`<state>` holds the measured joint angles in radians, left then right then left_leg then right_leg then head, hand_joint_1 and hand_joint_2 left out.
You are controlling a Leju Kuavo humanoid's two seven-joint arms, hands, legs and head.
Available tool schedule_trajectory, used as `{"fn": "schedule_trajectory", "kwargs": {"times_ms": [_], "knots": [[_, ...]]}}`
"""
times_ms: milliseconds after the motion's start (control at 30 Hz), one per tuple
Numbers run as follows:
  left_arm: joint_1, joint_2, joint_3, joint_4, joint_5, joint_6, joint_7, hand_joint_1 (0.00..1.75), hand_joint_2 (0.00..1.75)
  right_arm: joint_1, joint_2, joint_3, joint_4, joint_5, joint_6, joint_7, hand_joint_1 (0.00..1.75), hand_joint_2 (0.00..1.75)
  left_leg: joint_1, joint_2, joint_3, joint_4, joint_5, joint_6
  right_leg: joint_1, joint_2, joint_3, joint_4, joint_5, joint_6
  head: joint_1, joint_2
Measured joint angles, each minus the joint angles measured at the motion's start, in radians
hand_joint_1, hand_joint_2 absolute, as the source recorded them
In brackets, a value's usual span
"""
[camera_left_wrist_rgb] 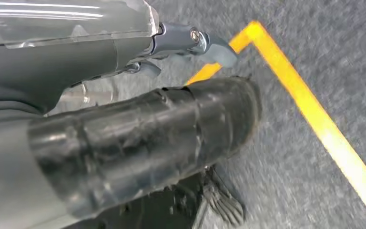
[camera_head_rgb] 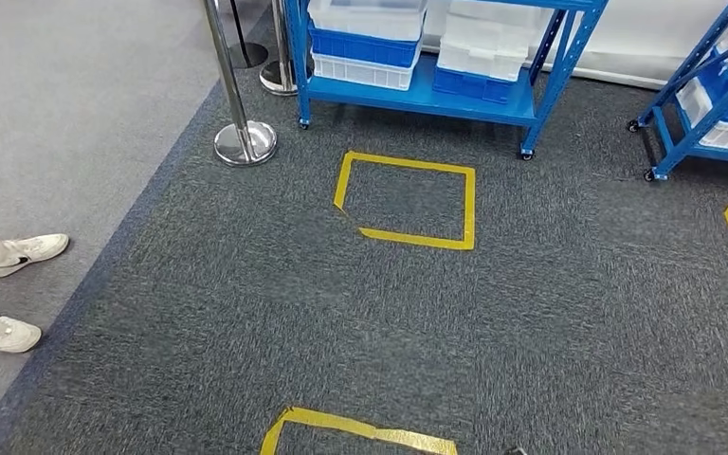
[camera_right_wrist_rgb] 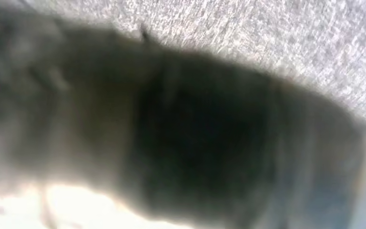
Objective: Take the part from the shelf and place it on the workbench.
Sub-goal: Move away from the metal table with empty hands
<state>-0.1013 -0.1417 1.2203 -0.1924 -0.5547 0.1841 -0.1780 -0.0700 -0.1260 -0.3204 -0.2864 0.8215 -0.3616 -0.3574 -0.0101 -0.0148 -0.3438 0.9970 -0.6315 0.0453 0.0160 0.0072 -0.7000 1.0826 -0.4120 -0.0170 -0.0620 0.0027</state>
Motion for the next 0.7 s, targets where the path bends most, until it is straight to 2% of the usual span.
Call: {"fn": "schedule_trajectory", "kwargs": {"times_ms": [33,67,100,133,167,200,233,267,300,333,400,433,467,500,533,567,600,633,700], "knots": [[-0.004,0.000,0.000,0.000,0.000,-0.001,0.000,0.00,0.00,-0.003,-0.001,-0.002,0.000,0.003,0.000,0.000,0.00,0.00,0.002,0.001,-0.012,0.040,0.027,-0.005,-0.001,0.000,0.023,-0.013,-0.009,-0.006,0.000,0.000],[-0.007,0.000,0.000,0.000,0.001,-0.002,0.001,0.00,0.00,-0.006,-0.002,-0.003,0.001,0.006,0.001,0.000,0.00,0.00,0.003,0.002,-0.044,0.106,0.059,-0.010,-0.005,-0.001,0.051,-0.028,-0.018,-0.011,0.000,0.000],[-0.010,-0.001,0.000,0.000,0.002,-0.003,0.001,0.00,0.00,-0.008,-0.002,-0.005,0.001,0.009,0.002,0.000,0.00,0.00,0.004,0.003,-0.090,0.182,0.081,-0.015,-0.010,-0.003,0.082,-0.045,-0.025,-0.015,0.000,0.000],[-0.010,-0.001,0.000,0.000,0.003,-0.005,0.001,0.00,0.00,-0.009,-0.001,-0.006,0.002,0.012,0.003,0.001,0.00,0.00,0.008,0.004,-0.139,0.246,0.080,-0.021,-0.015,-0.005,0.112,-0.061,-0.034,-0.017,-0.001,0.000],[-0.010,-0.002,0.000,0.000,0.005,-0.006,0.002,0.00,0.00,-0.011,0.000,-0.006,0.002,0.016,0.005,0.002,0.00,0.00,0.013,0.005,-0.184,0.285,0.049,-0.028,-0.021,-0.005,0.140,-0.075,-0.044,-0.018,-0.001,0.000],[-0.009,-0.002,0.000,0.000,0.007,-0.007,0.002,0.00,0.00,-0.012,0.001,-0.006,0.003,0.019,0.006,0.003,0.00,0.00,0.018,0.006,-0.223,0.299,-0.002,-0.036,-0.026,-0.003,0.167,-0.087,-0.055,-0.016,-0.001,0.000],[-0.007,-0.001,0.001,0.000,0.008,-0.008,0.002,0.00,0.00,-0.012,0.003,-0.006,0.003,0.024,0.006,0.004,0.00,0.00,0.023,0.007,-0.253,0.290,-0.057,-0.043,-0.033,0.000,0.191,-0.094,-0.068,-0.011,-0.001,0.000],[-0.006,0.000,0.001,0.000,0.009,-0.008,0.002,0.00,0.00,-0.012,0.006,-0.006,0.004,0.027,0.007,0.005,0.00,0.00,0.027,0.007,-0.275,0.271,-0.099,-0.049,-0.039,0.004,0.212,-0.099,-0.081,-0.006,-0.001,0.000],[-0.004,0.000,0.001,0.000,0.010,-0.008,0.002,0.00,0.00,-0.011,0.007,-0.006,0.004,0.030,0.007,0.005,0.00,0.00,0.030,0.008,-0.289,0.253,-0.123,-0.054,-0.044,0.006,0.225,-0.100,-0.091,-0.001,-0.001,0.000],[-0.003,0.001,0.001,0.000,0.010,-0.008,0.002,0.00,0.00,-0.011,0.009,-0.006,0.005,0.031,0.007,0.006,0.00,0.00,0.032,0.008,-0.296,0.239,-0.132,-0.057,-0.047,0.007,0.233,-0.100,-0.098,0.002,-0.001,0.000],[-0.003,0.001,0.001,0.000,0.011,-0.008,0.001,0.00,0.00,-0.011,0.010,-0.006,0.005,0.031,0.007,0.006,0.00,0.00,0.033,0.008,-0.299,0.231,-0.131,-0.058,-0.048,0.008,0.237,-0.100,-0.101,0.003,-0.001,0.000],[-0.002,0.001,0.001,0.000,0.011,-0.008,0.000,0.00,0.00,-0.011,0.011,-0.006,0.005,0.031,0.007,0.006,0.00,0.00,0.034,0.009,-0.301,0.215,-0.117,-0.060,-0.051,0.008,0.242,-0.099,-0.106,0.006,-0.001,0.000],[-0.001,0.002,0.001,0.000,0.011,-0.009,-0.001,0.00,0.00,-0.011,0.012,-0.006,0.005,0.032,0.006,0.006,0.00,0.00,0.036,0.010,-0.304,0.186,-0.079,-0.064,-0.054,0.008,0.251,-0.098,-0.115,0.010,-0.001,0.000],[0.001,0.002,0.001,0.000,0.010,-0.010,-0.003,0.00,0.00,-0.011,0.013,-0.006,0.006,0.034,0.006,0.005,0.00,0.00,0.038,0.014,-0.310,0.145,0.009,-0.065,-0.055,0.009,0.261,-0.091,-0.136,0.021,-0.002,0.000],[0.002,0.002,0.002,0.000,0.010,-0.010,-0.004,0.00,0.00,-0.012,0.014,-0.006,0.007,0.038,0.006,0.005,0.00,0.44,0.041,0.017,-0.313,0.105,0.094,-0.058,-0.059,0.007,0.278,-0.089,-0.162,0.037,-0.002,0.000],[0.002,0.002,0.002,0.000,0.009,-0.009,-0.003,0.00,0.00,-0.013,0.013,-0.006,0.007,0.042,0.006,0.004,0.00,0.87,0.041,0.020,-0.312,0.077,0.165,-0.047,-0.060,0.005,0.286,-0.076,-0.190,0.049,-0.002,0.000],[0.002,0.002,0.002,0.000,0.008,-0.008,-0.003,0.00,0.00,-0.014,0.013,-0.006,0.008,0.046,0.007,0.002,0.00,1.31,0.040,0.022,-0.309,0.063,0.211,-0.033,-0.059,0.002,0.279,-0.045,-0.222,0.059,-0.002,0.000],[-0.001,0.002,0.002,0.000,0.006,-0.007,-0.001,0.00,0.00,-0.015,0.012,-0.006,0.008,0.049,0.007,0.000,0.00,1.75,0.039,0.021,-0.302,0.060,0.205,-0.021,-0.059,-0.001,0.257,0.003,-0.249,0.062,-0.001,0.000],[-0.002,0.002,0.002,0.000,0.004,-0.005,-0.001,0.00,0.00,-0.013,0.012,-0.006,0.009,0.050,0.006,-0.003,0.00,1.75,0.032,0.020,-0.292,0.058,0.194,-0.011,-0.053,-0.003,0.165,0.148,-0.295,0.058,0.000,0.000]]}}
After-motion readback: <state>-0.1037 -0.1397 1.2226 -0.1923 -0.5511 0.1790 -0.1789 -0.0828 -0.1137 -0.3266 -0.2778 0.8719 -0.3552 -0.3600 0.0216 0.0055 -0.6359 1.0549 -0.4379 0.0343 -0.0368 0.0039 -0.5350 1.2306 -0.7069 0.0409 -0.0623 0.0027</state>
